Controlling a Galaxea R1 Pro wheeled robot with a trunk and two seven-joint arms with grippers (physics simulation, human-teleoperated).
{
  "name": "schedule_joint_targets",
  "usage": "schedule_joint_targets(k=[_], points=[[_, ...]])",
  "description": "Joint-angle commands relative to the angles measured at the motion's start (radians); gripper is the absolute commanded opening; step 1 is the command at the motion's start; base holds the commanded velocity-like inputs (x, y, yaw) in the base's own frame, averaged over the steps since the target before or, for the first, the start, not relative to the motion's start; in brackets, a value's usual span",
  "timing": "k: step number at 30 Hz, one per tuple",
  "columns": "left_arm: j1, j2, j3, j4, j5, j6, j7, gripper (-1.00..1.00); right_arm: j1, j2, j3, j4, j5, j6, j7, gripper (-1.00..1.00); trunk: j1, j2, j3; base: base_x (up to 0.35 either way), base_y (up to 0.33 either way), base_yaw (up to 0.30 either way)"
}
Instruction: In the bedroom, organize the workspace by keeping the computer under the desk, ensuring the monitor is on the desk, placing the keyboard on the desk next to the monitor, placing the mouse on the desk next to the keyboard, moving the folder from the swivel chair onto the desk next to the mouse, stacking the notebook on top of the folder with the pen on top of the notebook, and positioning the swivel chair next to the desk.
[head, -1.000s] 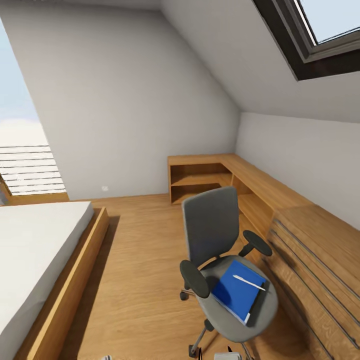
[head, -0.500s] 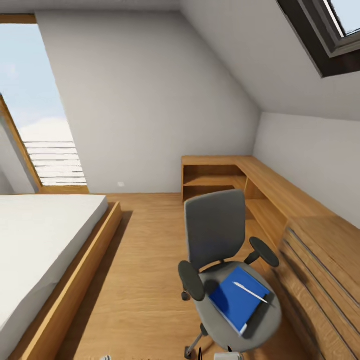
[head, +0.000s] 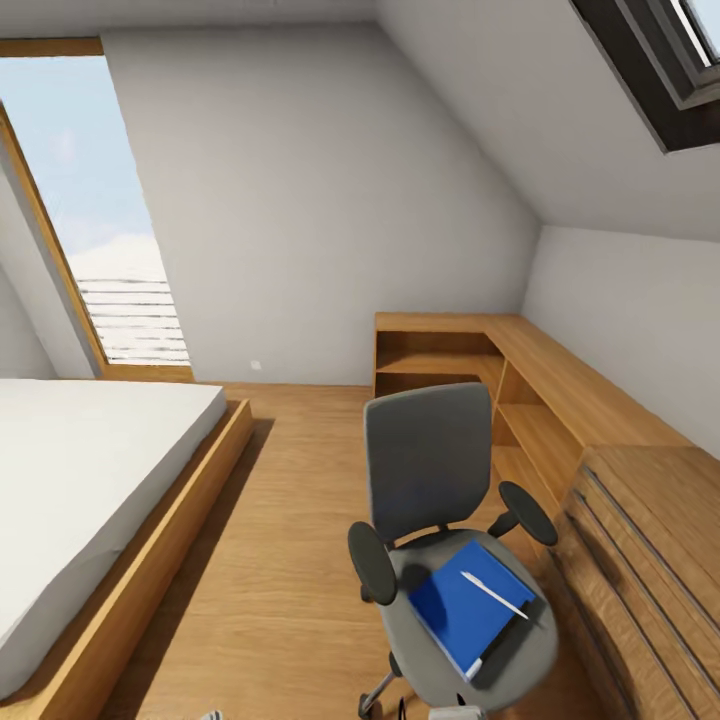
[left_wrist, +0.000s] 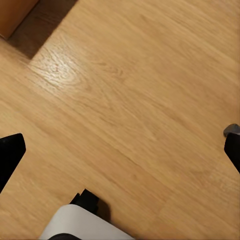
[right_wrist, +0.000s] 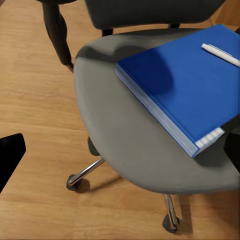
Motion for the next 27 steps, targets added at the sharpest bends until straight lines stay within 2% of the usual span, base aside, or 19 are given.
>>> schedule_joint_targets(k=[1,8,9,12,19,27], points=[[-0.001,0.001,-0.008,-0.001,0.011,-0.007,0.007,1.0,-0.001,0.0,0.008,0.001,-0.006,-0.003,-0.006,1.0,0.0,-0.001,-0.001,0.0,-0.011,0.002],[-0.001,0.001,-0.008,-0.001,0.011,-0.007,0.007,1.0,-0.001,0.001,0.008,0.003,-0.005,-0.004,-0.004,1.0,0.0,-0.001,-0.001,0.0,-0.003,0.0],[-0.001,0.002,-0.008,-0.001,0.011,-0.007,0.007,1.0,-0.001,0.0,0.007,0.003,-0.005,-0.004,0.024,1.0,0.0,-0.001,-0.001,0.0,0.0,0.0],[-0.001,0.002,-0.008,-0.001,0.011,-0.007,0.007,1.0,-0.001,0.001,0.006,0.004,-0.006,-0.004,0.039,1.0,0.0,-0.001,-0.001,0.0,0.0,0.031],[-0.001,0.0,-0.008,-0.001,0.011,-0.007,0.007,1.0,-0.001,0.001,0.005,0.005,-0.008,-0.004,0.049,1.0,0.0,-0.001,-0.001,0.0,-0.046,0.236],[-0.001,0.0,-0.008,-0.001,0.01,-0.007,0.007,1.0,-0.001,0.001,0.005,0.005,-0.008,-0.004,0.05,1.0,0.0,-0.001,-0.001,0.0,-0.278,0.269]])
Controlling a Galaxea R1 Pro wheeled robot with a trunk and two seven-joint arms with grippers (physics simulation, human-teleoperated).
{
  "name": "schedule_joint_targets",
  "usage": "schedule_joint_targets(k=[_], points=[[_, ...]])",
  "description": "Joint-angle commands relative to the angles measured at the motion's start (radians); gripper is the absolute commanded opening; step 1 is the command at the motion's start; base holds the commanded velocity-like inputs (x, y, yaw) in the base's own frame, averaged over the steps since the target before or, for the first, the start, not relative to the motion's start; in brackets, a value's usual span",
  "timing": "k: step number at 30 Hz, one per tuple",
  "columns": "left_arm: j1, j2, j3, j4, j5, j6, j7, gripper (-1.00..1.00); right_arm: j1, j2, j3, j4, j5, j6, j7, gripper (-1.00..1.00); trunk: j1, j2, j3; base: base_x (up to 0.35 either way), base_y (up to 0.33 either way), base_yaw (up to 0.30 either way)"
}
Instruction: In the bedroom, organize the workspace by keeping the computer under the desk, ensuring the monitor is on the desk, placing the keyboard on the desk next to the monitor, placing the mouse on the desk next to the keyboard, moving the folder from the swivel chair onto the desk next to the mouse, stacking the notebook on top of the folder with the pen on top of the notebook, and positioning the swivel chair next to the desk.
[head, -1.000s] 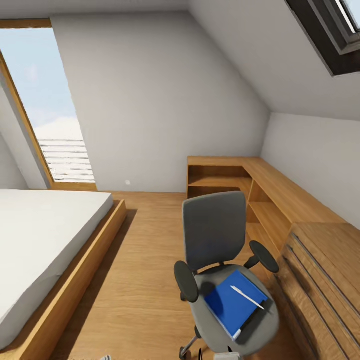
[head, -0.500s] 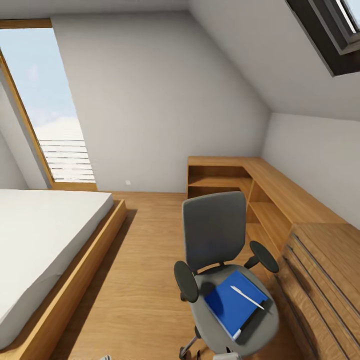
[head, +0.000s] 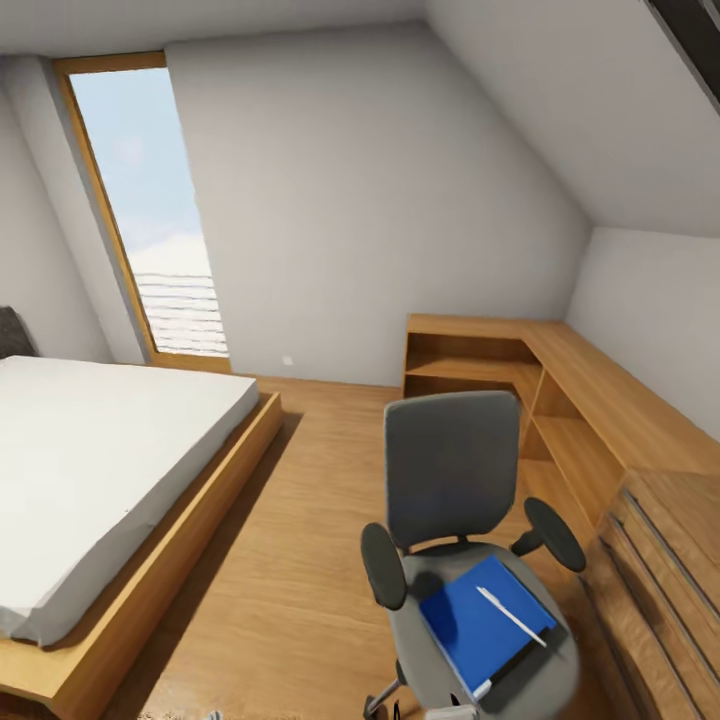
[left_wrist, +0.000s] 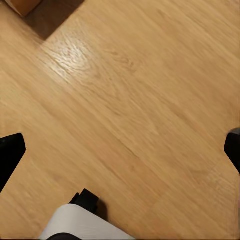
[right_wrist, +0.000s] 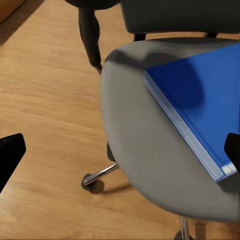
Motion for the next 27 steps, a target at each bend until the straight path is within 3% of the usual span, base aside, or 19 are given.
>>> schedule_joint_targets(k=[1,8,27], points=[[-0.001,0.001,-0.008,-0.001,0.01,-0.007,0.007,1.0,-0.001,0.0,0.009,-0.001,-0.005,-0.002,-0.007,1.0,0.0,-0.001,-0.001,0.0,-0.305,0.27],[-0.001,0.001,-0.008,-0.001,0.011,-0.007,0.007,1.0,-0.001,0.0,0.009,-0.001,-0.004,-0.002,-0.006,1.0,0.0,-0.001,-0.001,0.0,-0.246,0.214],[-0.001,0.001,-0.008,-0.004,0.008,-0.009,0.002,1.0,-0.001,-0.005,0.008,-0.006,-0.001,-0.002,-0.005,1.0,0.0,-0.001,-0.001,0.0,-0.007,0.006]])
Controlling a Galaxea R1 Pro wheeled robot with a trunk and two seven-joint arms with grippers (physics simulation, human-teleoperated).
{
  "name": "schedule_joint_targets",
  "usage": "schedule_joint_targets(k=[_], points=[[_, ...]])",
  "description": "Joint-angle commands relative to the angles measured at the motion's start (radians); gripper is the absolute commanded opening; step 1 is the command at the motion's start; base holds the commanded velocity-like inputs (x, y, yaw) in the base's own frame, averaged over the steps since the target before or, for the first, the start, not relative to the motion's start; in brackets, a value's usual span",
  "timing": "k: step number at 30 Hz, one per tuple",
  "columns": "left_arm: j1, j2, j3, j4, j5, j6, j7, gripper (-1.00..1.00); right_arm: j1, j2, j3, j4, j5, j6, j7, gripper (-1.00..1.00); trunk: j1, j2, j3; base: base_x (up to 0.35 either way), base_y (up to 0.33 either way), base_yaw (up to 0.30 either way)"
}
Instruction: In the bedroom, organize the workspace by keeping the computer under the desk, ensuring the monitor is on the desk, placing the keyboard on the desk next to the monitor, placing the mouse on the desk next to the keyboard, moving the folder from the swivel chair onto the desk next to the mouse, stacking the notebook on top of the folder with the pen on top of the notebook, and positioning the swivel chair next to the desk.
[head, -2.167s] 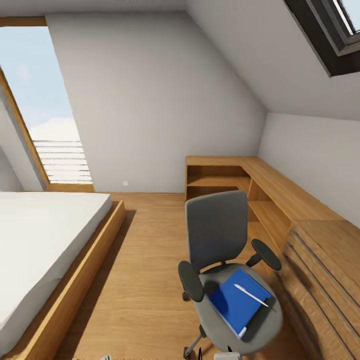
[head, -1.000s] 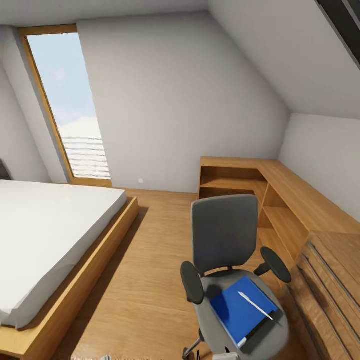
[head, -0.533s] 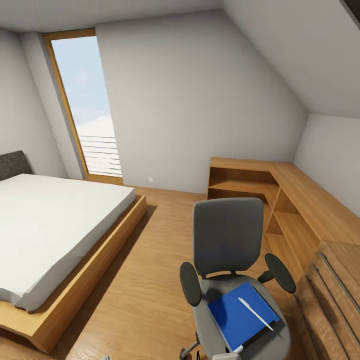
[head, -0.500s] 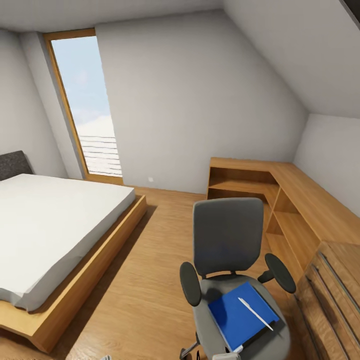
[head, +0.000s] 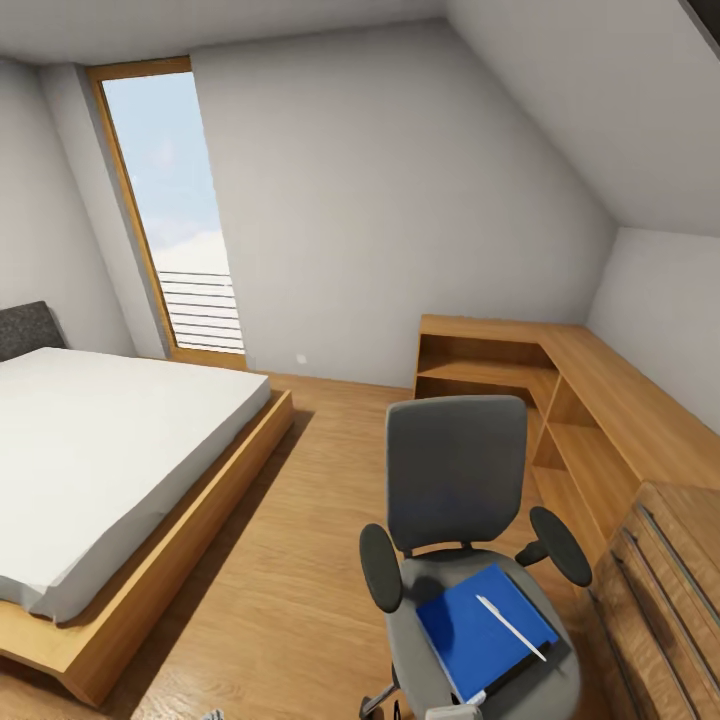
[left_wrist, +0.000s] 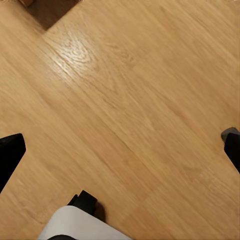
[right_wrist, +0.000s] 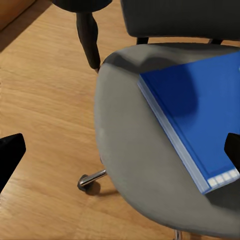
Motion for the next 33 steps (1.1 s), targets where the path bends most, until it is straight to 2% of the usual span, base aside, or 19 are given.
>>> schedule_joint_targets(k=[1,2,3,4,5,6,7,8,10,11,12,15,16,20,21,25,27,28,33], points=[[-0.001,0.001,-0.008,-0.002,0.011,-0.007,0.006,1.0,-0.001,-0.001,0.008,-0.002,-0.005,-0.001,-0.007,1.0,0.0,-0.001,-0.001,0.0,0.0,0.0],[-0.001,0.003,-0.008,-0.059,0.009,-0.006,0.008,1.0,-0.03,-0.036,0.006,-0.043,-0.007,0.054,-0.004,1.0,0.0,-0.001,-0.001,0.0,0.0,0.0],[-0.001,0.008,-0.008,-0.152,0.006,-0.003,0.01,1.0,-0.078,-0.105,0.001,-0.121,-0.01,0.157,0.004,1.0,0.0,-0.001,-0.001,0.0,0.0,0.0],[-0.001,0.011,-0.008,-0.189,0.002,-0.002,0.011,1.0,-0.099,-0.138,-0.003,-0.159,-0.012,0.205,0.01,1.0,0.0,-0.001,-0.001,0.0,0.0,0.0],[-0.001,0.014,-0.008,-0.248,-0.005,0.0,0.012,1.0,-0.134,-0.203,-0.021,-0.228,-0.018,0.292,0.028,1.0,0.0,-0.001,-0.001,0.0,0.0,0.0],[-0.001,0.016,-0.008,-0.271,-0.009,0.001,0.013,1.0,-0.15,-0.233,-0.036,-0.258,-0.023,0.33,0.039,1.0,0.0,-0.001,-0.001,0.0,0.0,0.0],[-0.001,0.019,-0.007,-0.326,-0.019,0.009,0.015,1.0,-0.197,-0.312,-0.109,-0.321,-0.043,0.432,0.094,1.0,0.0,-0.001,-0.001,0.0,0.0,0.0],[-0.001,0.019,-0.007,-0.339,-0.021,0.015,0.016,1.0,-0.214,-0.334,-0.141,-0.334,-0.05,0.465,0.118,1.0,0.0,-0.001,-0.001,0.0,0.0,0.0],[-0.001,0.022,-0.006,-0.395,-0.028,0.061,0.026,1.0,-0.288,-0.398,-0.283,-0.34,-0.067,0.61,0.245,1.0,0.0,-0.001,-0.001,0.0,0.0,0.0],[-0.001,0.022,-0.006,-0.414,-0.03,0.078,0.034,1.0,-0.308,-0.41,-0.318,-0.33,-0.069,0.647,0.279,1.0,0.0,-0.001,-0.001,0.0,0.0,0.0],[-0.001,0.022,-0.006,-0.482,-0.038,0.132,0.075,1.0,-0.371,-0.441,-0.405,-0.28,-0.071,0.73,0.374,1.0,0.0,-0.001,-0.001,0.0,0.0,0.0],[-0.001,0.022,-0.004,-0.664,-0.047,0.245,0.235,1.0,-0.514,-0.47,-0.483,-0.141,-0.036,0.809,0.496,1.0,0.0,-0.001,-0.001,0.0,0.0,0.0],[0.0,0.017,-0.002,-0.78,-0.049,0.309,0.326,1.0,-0.572,-0.472,-0.498,-0.086,0.085,0.899,0.535,1.0,0.004,-0.008,-0.004,0.0,0.0,0.0],[-0.011,0.016,-0.001,-0.836,-0.043,0.359,0.344,1.0,-0.586,-0.474,-0.504,-0.072,0.126,0.936,0.569,1.0,0.019,-0.036,-0.017,0.0,0.0,0.0],[-0.076,-0.012,0.001,-0.83,-0.029,0.439,0.349,1.0,-0.589,-0.475,-0.507,-0.036,0.142,0.958,0.679,1.0,0.023,-0.043,-0.02,0.0,0.0,0.0],[-0.095,-0.04,-0.005,-0.786,-0.029,0.46,0.347,1.0,-0.59,-0.476,-0.5,0.002,0.154,0.991,0.725,1.0,0.038,-0.071,-0.033,0.0,0.0,0.0],[-0.099,-0.041,-0.005,-0.775,-0.031,0.466,0.345,1.0,-0.59,-0.477,-0.489,0.009,0.182,1.002,0.753,1.0,0.046,-0.085,-0.039,0.0,0.0,0.0],[-0.1,-0.03,-0.006,-0.77,-0.031,0.471,0.345,1.0,-0.59,-0.478,-0.476,0.018,0.24,1.007,0.824,1.0,0.05,-0.092,-0.042,0.0,0.0,0.0],[-0.1,-0.024,-0.008,-0.777,-0.03,0.474,0.345,1.0,-0.59,-0.481,-0.471,0.053,0.297,1.006,0.943,1.0,0.069,-0.127,-0.058,0.0,0.0,0.0]])
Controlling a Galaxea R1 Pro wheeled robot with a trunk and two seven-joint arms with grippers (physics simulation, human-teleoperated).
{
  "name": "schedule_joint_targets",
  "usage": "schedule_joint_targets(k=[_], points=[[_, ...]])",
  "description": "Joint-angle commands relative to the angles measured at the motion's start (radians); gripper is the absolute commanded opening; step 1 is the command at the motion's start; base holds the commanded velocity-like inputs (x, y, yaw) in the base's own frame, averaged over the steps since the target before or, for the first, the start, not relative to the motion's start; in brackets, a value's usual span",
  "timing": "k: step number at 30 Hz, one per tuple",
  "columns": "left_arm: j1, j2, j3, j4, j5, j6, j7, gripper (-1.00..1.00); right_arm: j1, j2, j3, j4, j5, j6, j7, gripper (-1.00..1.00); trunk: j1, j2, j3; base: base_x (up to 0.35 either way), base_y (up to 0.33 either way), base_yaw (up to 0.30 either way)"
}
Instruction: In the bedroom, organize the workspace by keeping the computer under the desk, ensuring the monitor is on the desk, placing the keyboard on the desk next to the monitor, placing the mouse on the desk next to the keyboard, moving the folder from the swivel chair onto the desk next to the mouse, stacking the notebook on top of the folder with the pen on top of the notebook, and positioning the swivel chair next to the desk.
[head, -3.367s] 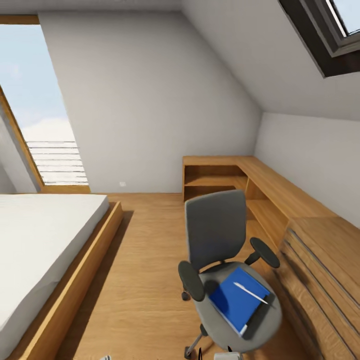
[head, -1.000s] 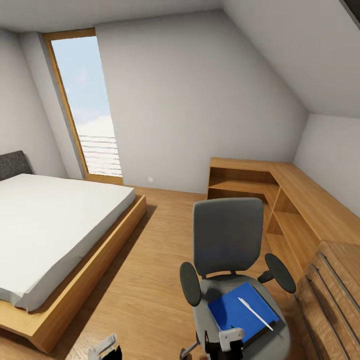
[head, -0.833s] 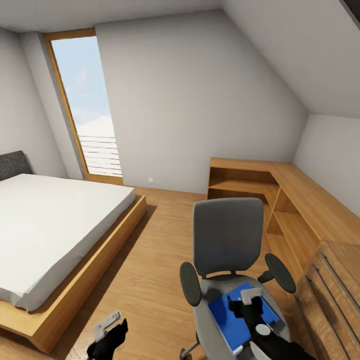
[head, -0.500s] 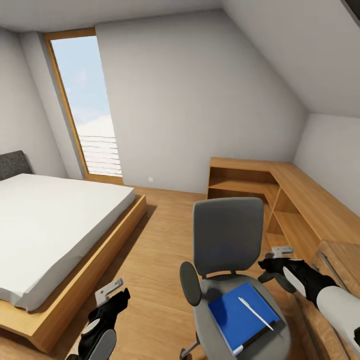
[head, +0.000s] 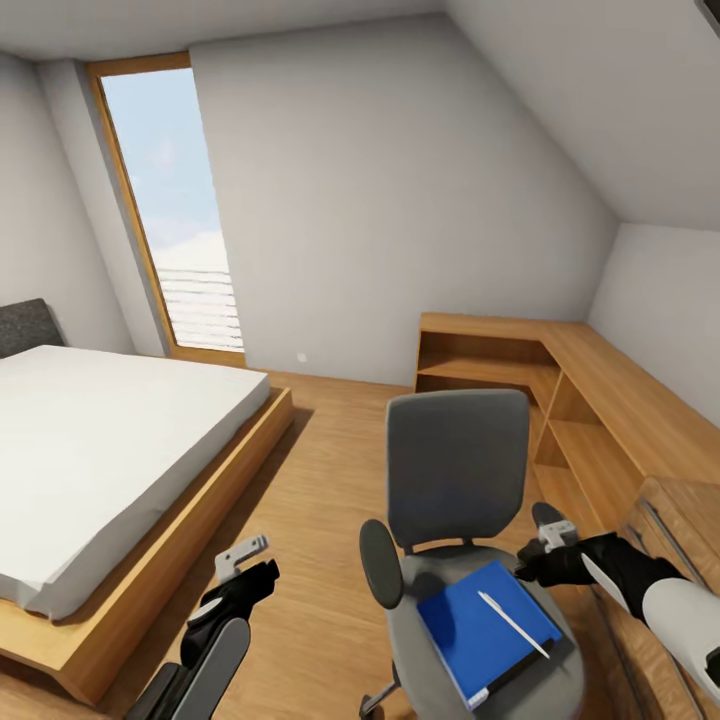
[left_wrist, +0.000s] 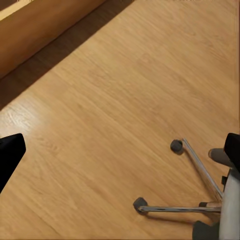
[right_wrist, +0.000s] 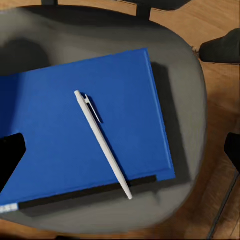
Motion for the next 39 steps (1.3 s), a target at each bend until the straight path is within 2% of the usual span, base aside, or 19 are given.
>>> schedule_joint_targets(k=[1,8,12,15,25,26,31,36,39], points=[[-0.001,0.001,-0.002,-0.004,0.006,0.003,0.008,1.0,-0.001,-0.002,0.006,0.001,-0.007,0.006,0.008,1.0,0.004,-0.008,-0.004,0.0,0.0,0.0],[-0.001,0.003,-0.002,-0.019,0.011,0.019,0.011,1.0,-0.001,-0.006,0.007,0.008,0.001,0.002,0.036,1.0,0.031,-0.057,-0.026,0.0,0.0,0.0],[-0.001,0.003,-0.001,-0.028,0.012,0.09,0.012,1.0,-0.001,-0.006,0.006,0.009,0.003,-0.004,0.037,1.0,0.046,-0.085,-0.039,0.0,0.0,0.0],[-0.001,0.003,0.0,-0.03,0.012,0.108,0.012,1.0,-0.001,-0.006,0.006,0.008,0.003,-0.005,0.038,1.0,0.058,-0.106,-0.048,0.0,0.0,0.0],[-0.001,0.002,0.0,-0.03,0.013,0.12,0.013,1.0,-0.001,-0.006,0.007,0.009,0.002,-0.008,0.045,1.0,0.096,-0.176,-0.08,0.0,0.0,0.0],[-0.001,0.002,-0.001,-0.03,0.013,0.121,0.013,1.0,-0.001,-0.006,0.007,0.009,0.004,-0.008,0.066,1.0,0.1,-0.183,-0.083,0.0,0.0,0.0],[-0.001,0.002,-0.001,-0.03,0.013,0.12,0.013,1.0,-0.001,-0.007,0.007,0.009,0.004,-0.008,0.09,1.0,0.119,-0.218,-0.098,0.0,0.0,0.0],[-0.001,0.002,0.0,-0.03,0.012,0.12,0.013,1.0,-0.001,-0.022,0.007,0.008,0.004,-0.008,0.153,1.0,0.138,-0.253,-0.114,0.0,0.0,0.0],[-0.001,0.002,0.0,-0.03,0.012,0.12,0.013,1.0,-0.001,-0.024,0.007,0.008,0.004,-0.009,0.162,1.0,0.15,-0.274,-0.124,0.0,0.0,0.0]])
